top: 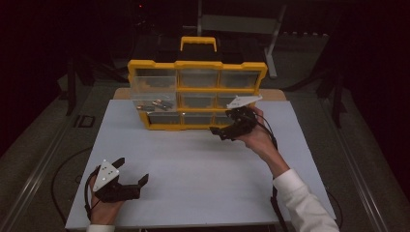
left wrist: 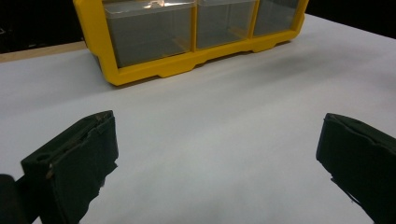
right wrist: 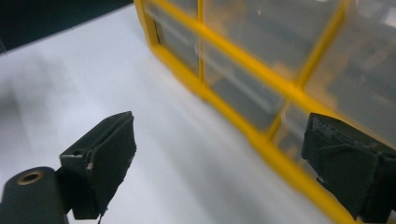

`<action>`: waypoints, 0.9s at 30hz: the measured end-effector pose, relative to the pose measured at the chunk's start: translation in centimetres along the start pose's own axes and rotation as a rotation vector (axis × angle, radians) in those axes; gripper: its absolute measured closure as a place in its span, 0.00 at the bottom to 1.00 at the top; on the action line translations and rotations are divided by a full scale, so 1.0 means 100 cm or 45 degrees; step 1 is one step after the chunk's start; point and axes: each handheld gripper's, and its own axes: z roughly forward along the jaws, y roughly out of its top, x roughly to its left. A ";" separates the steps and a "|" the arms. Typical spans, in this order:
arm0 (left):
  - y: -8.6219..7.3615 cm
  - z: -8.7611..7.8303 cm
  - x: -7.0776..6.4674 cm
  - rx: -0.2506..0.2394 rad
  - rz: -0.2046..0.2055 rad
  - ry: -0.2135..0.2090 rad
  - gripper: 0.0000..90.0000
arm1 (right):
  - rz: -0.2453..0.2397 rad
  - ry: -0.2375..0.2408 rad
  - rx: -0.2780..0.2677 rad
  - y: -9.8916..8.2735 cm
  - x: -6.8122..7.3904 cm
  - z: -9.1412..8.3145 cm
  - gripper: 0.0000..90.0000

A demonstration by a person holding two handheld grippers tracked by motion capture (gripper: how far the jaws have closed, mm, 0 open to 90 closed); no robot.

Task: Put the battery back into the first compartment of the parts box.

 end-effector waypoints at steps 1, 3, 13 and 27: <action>0.000 0.000 0.000 -0.002 0.000 0.000 0.00 | 0.001 -0.011 0.004 -0.008 0.000 -0.002 0.10; 0.001 0.001 0.000 -0.005 -0.003 0.000 0.00 | 0.013 -0.039 -0.007 -0.023 -0.001 -0.006 0.10; 0.004 0.001 0.006 -0.035 -0.025 0.012 0.00 | 0.122 -0.125 -0.117 -0.102 -0.004 -0.037 0.10; 0.010 0.012 0.016 -0.056 -0.029 0.039 0.00 | 0.177 -0.280 -0.390 -0.187 0.002 -0.079 0.10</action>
